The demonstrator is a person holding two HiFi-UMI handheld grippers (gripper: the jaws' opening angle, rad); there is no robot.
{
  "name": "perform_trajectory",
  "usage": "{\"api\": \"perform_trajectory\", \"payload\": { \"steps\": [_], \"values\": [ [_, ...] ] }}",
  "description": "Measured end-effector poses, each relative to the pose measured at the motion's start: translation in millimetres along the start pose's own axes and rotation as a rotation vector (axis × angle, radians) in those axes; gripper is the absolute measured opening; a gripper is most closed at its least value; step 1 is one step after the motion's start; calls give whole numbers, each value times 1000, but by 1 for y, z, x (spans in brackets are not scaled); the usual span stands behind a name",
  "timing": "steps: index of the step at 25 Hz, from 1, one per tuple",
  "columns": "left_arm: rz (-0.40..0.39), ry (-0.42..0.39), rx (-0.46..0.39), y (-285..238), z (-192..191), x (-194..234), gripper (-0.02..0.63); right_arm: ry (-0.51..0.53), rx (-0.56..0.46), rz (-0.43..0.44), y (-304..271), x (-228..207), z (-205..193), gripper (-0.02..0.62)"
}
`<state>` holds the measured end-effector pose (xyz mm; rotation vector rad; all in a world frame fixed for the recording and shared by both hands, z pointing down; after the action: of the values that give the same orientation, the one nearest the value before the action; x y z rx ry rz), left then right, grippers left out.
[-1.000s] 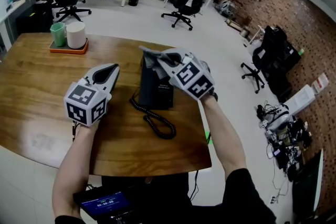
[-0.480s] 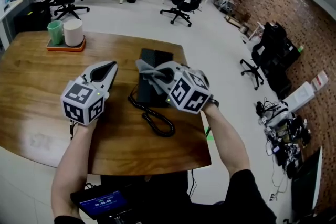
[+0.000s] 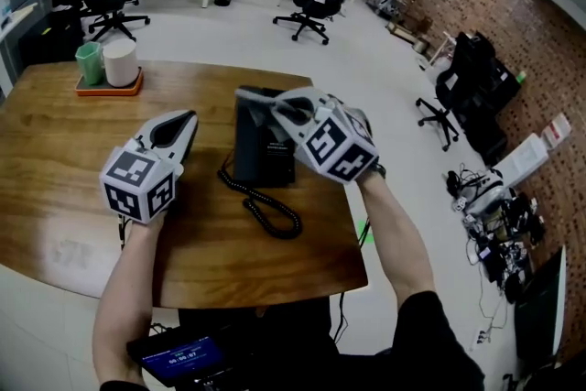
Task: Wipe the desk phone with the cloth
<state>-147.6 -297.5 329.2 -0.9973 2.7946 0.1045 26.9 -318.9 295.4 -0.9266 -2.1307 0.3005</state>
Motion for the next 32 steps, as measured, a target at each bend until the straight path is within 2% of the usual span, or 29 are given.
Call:
{"api": "perform_trajectory", "payload": {
  "steps": [1, 3, 5, 8, 11, 14, 19, 21, 22, 24, 27, 29, 32],
  "values": [
    [0, 1, 0, 0, -1, 0, -8, -65, -10, -80, -9, -24, -1, 25],
    [2, 4, 0, 0, -2, -1, -8, -157, -2, -155, -27, -53, -7, 25],
    [4, 8, -2, 0, -3, -2, -8, -164, 39, -147, -42, -58, -15, 25],
    [2, 7, -5, -1, 0, -4, -8, -99, 87, -98, -48, -44, -24, 25],
    [-4, 2, -5, -1, 2, -4, -8, -40, 107, -27, -33, -18, -26, 26],
    [-7, 1, -4, 0, 3, -3, -8, 70, 125, 74, -13, 26, -27, 26],
    [-19, -1, -1, -1, 2, -5, -8, 250, 179, 296, 32, 109, -42, 25],
    [-21, -1, -1, 0, 1, -3, -8, 293, 197, 385, 41, 122, -44, 25],
    [-20, 1, -2, -1, 0, -3, -8, 281, 187, 400, 42, 117, -42, 26],
    [-18, 5, -4, -1, -1, -2, -8, 184, 125, 336, 35, 82, -30, 25],
    [-17, 9, -7, -1, -2, 0, -8, -20, 25, 58, 9, 1, -9, 26],
    [-13, 16, -10, -1, -3, -1, -8, -107, 19, -76, -12, -36, -7, 26],
    [-11, 22, -10, 0, -3, -1, -8, -140, 76, -115, -38, -52, -17, 26]
  ]
}}
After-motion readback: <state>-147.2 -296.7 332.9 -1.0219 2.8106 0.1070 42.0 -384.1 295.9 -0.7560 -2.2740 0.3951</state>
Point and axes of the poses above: the fingertips, and each gripper's own axes: y backward along the fingers, x to its left, z out of its top, the point moved 4 cm from there along y, backward along the fingers, and after that the axes turned 12 degrees about -y, right-handed, at the moved point
